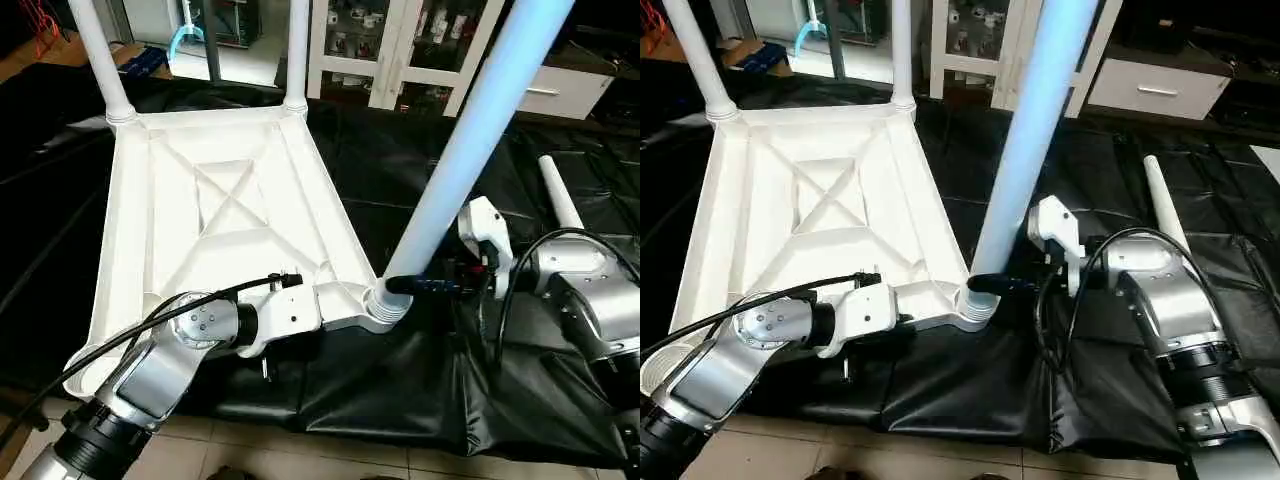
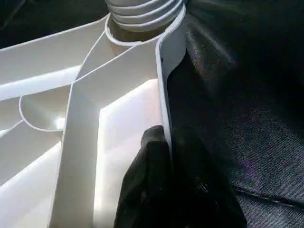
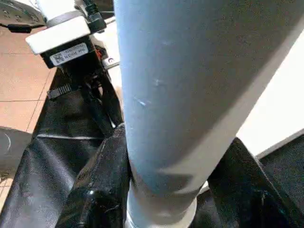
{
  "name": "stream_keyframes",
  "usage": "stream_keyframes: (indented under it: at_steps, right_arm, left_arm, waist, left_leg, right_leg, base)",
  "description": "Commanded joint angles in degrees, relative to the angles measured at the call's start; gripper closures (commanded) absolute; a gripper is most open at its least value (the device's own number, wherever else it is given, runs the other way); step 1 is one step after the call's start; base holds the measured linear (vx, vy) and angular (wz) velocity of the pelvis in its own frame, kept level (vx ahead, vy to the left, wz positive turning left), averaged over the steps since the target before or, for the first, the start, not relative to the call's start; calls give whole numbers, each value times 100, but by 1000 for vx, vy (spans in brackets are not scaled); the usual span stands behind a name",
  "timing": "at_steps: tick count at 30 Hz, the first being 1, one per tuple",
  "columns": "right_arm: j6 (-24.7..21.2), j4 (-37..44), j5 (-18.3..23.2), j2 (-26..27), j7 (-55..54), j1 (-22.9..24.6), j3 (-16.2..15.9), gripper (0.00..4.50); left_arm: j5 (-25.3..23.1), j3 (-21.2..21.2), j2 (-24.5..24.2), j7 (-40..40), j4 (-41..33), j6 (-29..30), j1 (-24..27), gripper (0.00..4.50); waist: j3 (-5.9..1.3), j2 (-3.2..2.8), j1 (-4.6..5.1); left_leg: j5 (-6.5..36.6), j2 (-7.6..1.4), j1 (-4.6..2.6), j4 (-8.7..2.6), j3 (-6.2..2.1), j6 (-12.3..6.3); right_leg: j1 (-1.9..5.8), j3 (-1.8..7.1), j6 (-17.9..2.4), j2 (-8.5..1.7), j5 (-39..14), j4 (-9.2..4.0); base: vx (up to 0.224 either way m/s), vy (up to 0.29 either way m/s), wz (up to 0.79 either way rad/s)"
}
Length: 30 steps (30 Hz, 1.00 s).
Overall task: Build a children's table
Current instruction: Insert table leg to table base
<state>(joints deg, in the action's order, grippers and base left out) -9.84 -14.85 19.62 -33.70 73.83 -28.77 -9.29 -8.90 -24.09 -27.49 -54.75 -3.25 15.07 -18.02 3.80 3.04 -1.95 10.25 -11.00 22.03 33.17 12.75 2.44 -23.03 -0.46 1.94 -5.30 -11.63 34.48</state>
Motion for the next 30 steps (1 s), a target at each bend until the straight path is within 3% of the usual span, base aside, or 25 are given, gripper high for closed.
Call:
stream_keyframes:
  at_steps: [1, 5, 10, 15, 20, 25, 29, 30]
  right_arm:
    - [-4, -257, -293, 33, -86, 197, -178, 267]
    - [202, -551, -395, 316, -190, 68, -237, 267]
    - [367, -874, -463, 496, -237, -119, -288, 267]
    - [287, -854, -470, 450, -6, -124, -376, 267]
    - [83, -828, -453, 251, 375, -45, -447, 267]
    - [53, -969, -403, 349, 197, -52, -353, 267]
    - [-125, -1085, -256, 600, -269, -63, -92, 267]
    - [-220, -1107, -247, 629, -362, -53, -39, 267]
  left_arm:
    - [150, -208, 144, -60, 113, -103, 147, 450]
    - [166, -218, 138, -97, 80, -97, 143, 450]
    - [183, -225, 115, -138, 28, -96, 171, 450]
    - [180, -214, 93, -140, 2, -81, 188, 450]
    - [198, -204, 74, -177, -14, -87, 202, 450]
    - [193, -206, 73, -194, 6, -102, 185, 450]
    - [187, -201, 69, -192, 6, -90, 187, 450]
    - [181, -193, 73, -199, 6, -80, 188, 450]
  waist:
    - [-222, 82, 12]
    - [-196, 71, 25]
    - [-190, 75, 32]
    - [-168, 90, 53]
    - [-180, 65, 38]
    - [-181, 76, 25]
    - [-157, 71, 38]
    - [-151, 73, 43]
  left_leg:
    - [896, -245, -133, -343, -122, -560]
    - [1125, -246, -134, -370, -134, -467]
    - [1163, -245, -135, -379, -135, -433]
    - [1487, -253, -131, -416, -158, -270]
    - [1246, -252, -136, -402, -146, -348]
    - [1078, -246, -133, -381, -125, -473]
    - [1386, -251, -143, -419, -140, -342]
    - [1562, -260, -145, -443, -159, -236]
  right_leg:
    - [117, 121, -1391, -183, -702, -356]
    - [94, 119, -1339, -186, -1045, -392]
    - [90, 119, -1337, -182, -1032, -390]
    - [72, 125, -1165, -198, -1568, -442]
    - [82, 124, -1255, -180, -1071, -399]
    - [97, 124, -1392, -179, -781, -379]
    - [67, 130, -1303, -187, -1330, -435]
    - [62, 127, -1220, -195, -1593, -456]
  base:
    - [0, 0, 0]
    - [0, 0, 0]
    - [0, 0, 0]
    - [0, 0, 0]
    - [0, 0, 0]
    - [0, 0, 0]
    - [0, 0, 0]
    - [0, 0, 0]
